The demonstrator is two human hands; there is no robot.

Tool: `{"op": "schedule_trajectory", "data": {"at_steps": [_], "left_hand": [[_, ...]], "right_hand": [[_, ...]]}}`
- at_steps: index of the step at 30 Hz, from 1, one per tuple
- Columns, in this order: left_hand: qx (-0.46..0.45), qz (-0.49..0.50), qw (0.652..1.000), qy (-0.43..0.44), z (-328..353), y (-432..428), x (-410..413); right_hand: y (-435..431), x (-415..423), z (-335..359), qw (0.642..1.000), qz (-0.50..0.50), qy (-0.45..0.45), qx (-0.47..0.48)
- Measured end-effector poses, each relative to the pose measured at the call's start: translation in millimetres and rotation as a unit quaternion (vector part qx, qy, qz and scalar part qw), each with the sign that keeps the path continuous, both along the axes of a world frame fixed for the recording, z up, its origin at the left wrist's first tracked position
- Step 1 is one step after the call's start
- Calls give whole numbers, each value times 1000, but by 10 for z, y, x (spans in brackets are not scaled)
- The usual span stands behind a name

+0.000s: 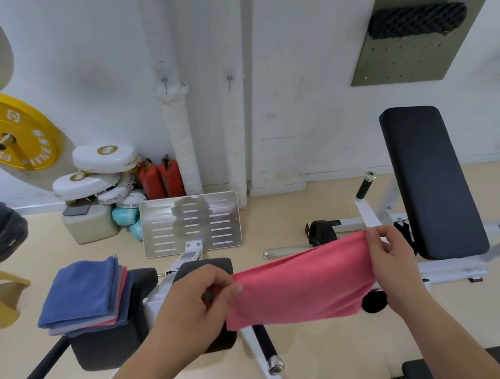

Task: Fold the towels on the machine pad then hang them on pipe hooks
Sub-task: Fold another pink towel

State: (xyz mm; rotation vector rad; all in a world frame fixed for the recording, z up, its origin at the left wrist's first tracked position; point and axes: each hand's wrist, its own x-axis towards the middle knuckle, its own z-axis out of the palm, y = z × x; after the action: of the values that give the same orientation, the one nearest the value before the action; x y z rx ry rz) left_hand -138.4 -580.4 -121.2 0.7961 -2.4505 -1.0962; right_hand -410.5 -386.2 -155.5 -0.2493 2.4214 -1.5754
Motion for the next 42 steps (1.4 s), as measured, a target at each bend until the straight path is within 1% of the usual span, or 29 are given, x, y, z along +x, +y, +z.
{"op": "schedule_trajectory", "data": {"at_steps": [3, 7, 9, 10, 13, 15, 17, 20, 23, 26, 28, 30, 32, 34, 38, 40, 42], "left_hand": [[66, 37, 996, 42, 86, -78, -23], [65, 115, 988, 77, 141, -164, -129], [82, 137, 982, 96, 185, -187, -166], [98, 139, 981, 89, 176, -224, -171], [169, 138, 976, 7, 121, -339, -130], [231, 126, 965, -10, 124, -355, -104], [265, 111, 958, -2, 118, -360, -83], [294, 86, 951, 31, 108, -381, -30], [337, 68, 937, 70, 147, -368, -9], [342, 66, 933, 90, 155, -342, -5], [329, 74, 938, 86, 121, -377, -8], [286, 112, 950, 58, 27, -419, -24], [213, 179, 960, 22, -84, -433, -37], [178, 223, 958, 25, -146, -415, -42], [201, 280, 938, 16, -217, -388, -76], [222, 275, 935, 10, -245, -309, -108], [271, 253, 929, 19, -198, -169, -172]], "right_hand": [[-15, 10, 72, 1000, 1, 1, -24], [-76, 41, 163, 999, 20, 1, -31], [-80, 42, 172, 999, 20, 8, -33], [-76, 39, 173, 999, 18, 11, -33], [-53, 64, 164, 999, 29, 20, -17], [-47, 86, 176, 999, 31, 28, -8], [-32, 88, 171, 999, 28, 33, 3], [-16, 78, 121, 999, 34, 23, 16], [-35, 85, 123, 998, 48, 12, 28], [-60, 119, 121, 998, 62, 2, 33], [-96, 145, 122, 998, 62, 2, 30], [-127, 168, 110, 998, 61, 0, 29], [-165, 202, 92, 997, 68, -13, 37], [-198, 251, 53, 996, 77, -29, 40], [-251, 379, -7, 996, 72, -58, 20], [-306, 504, 14, 992, 86, -92, -6], [-373, 682, 63, 986, 108, -121, -28]]}}
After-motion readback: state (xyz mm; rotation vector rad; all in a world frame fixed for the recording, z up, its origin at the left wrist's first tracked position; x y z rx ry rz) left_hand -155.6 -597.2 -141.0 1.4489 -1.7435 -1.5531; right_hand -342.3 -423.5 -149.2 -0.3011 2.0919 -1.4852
